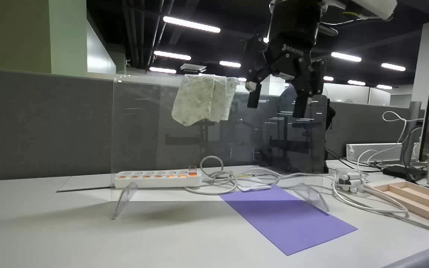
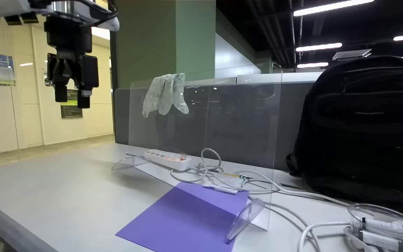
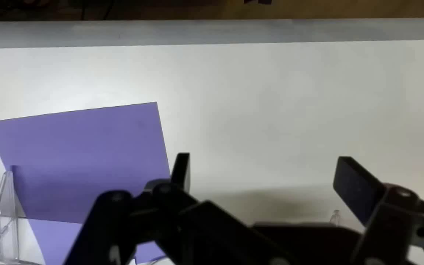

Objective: Unhang the white cloth from the glass panel

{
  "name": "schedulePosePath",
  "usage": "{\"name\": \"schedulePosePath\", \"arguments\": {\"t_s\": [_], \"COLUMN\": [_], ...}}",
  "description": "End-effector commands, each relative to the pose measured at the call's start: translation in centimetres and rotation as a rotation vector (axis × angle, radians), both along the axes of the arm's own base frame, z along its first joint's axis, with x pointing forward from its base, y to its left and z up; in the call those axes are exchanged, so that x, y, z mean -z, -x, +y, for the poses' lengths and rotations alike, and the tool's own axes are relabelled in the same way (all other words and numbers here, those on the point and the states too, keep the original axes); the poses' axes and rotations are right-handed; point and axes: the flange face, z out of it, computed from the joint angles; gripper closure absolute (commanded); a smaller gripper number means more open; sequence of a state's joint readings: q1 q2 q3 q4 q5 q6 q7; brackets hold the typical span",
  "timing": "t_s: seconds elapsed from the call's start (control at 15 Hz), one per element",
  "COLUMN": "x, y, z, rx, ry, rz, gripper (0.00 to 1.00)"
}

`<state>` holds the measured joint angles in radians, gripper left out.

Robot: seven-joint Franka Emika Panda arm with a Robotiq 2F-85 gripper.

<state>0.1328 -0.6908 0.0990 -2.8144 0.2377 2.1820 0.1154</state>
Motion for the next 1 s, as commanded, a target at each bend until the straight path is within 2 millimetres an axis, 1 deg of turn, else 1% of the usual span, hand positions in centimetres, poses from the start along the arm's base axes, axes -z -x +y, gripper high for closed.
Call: {"name": "schedulePosePath", "arguments": {"t_s": [0.0, 0.6, 0.93], "x": [-0.1, 0.0, -1.1], "y": [0.0, -0.1, -2.2], "z": [0.0, 0.0, -0.1], "rx": [-0.001, -0.004, 0.023], "ry": [0.000, 0.001, 0.043], "rz": [0.001, 0.003, -0.101], "gripper": [0.00, 0.00, 0.00]}}
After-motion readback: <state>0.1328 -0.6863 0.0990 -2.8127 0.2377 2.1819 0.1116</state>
